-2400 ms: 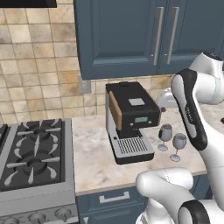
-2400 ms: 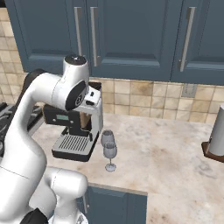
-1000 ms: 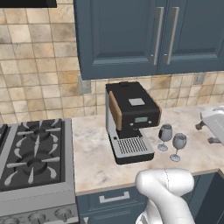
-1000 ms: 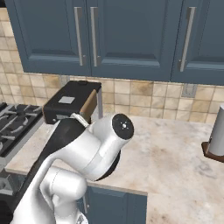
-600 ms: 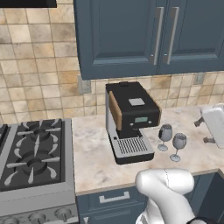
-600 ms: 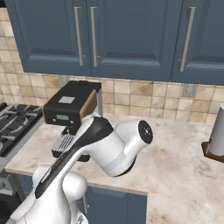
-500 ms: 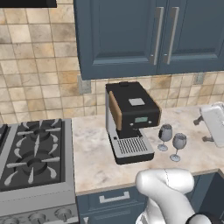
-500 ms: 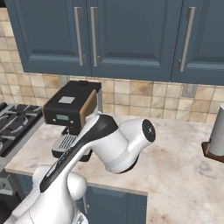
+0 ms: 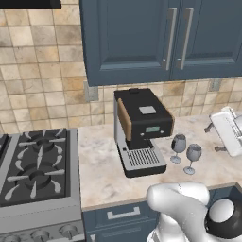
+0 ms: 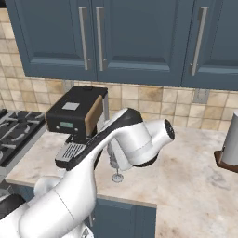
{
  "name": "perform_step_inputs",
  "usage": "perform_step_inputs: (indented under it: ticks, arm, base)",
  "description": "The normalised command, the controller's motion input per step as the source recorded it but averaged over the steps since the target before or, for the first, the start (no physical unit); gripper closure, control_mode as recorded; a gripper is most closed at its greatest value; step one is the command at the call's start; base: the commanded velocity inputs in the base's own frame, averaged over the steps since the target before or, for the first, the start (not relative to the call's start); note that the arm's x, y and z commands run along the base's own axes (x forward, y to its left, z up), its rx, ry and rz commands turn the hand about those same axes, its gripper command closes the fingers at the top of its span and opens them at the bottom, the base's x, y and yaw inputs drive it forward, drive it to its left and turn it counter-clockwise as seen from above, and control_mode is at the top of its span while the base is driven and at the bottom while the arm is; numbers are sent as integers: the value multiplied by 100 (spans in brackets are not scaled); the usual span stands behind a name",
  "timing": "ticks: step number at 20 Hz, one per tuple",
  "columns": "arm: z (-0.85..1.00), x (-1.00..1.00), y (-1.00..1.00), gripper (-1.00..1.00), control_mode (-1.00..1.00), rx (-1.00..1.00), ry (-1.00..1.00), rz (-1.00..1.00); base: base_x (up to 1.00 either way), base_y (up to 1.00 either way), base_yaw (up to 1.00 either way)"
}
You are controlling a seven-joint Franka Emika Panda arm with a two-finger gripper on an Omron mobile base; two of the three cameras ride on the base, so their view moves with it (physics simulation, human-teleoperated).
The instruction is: Retrieve the wine glasses from the counter and place one next to each plate.
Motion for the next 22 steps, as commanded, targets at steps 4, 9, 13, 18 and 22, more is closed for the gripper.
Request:
perform_step_inputs:
  ticks: [4,9,13,18,22]
  arm:
    - [-27,36,-12,-100,-100,13,35,0]
    - [-28,22,-24,-100,-100,18,30,0]
    - [-35,23,-26,-100,-100,19,23,0]
    - [-30,20,-17,-100,-100,8,22,0]
    - [-22,11,-16,-100,-100,2,26,0]
  base:
    - [0,0,0]
    - [0,0,0]
    - [0,0,0]
    - [0,0,0]
    - [0,0,0]
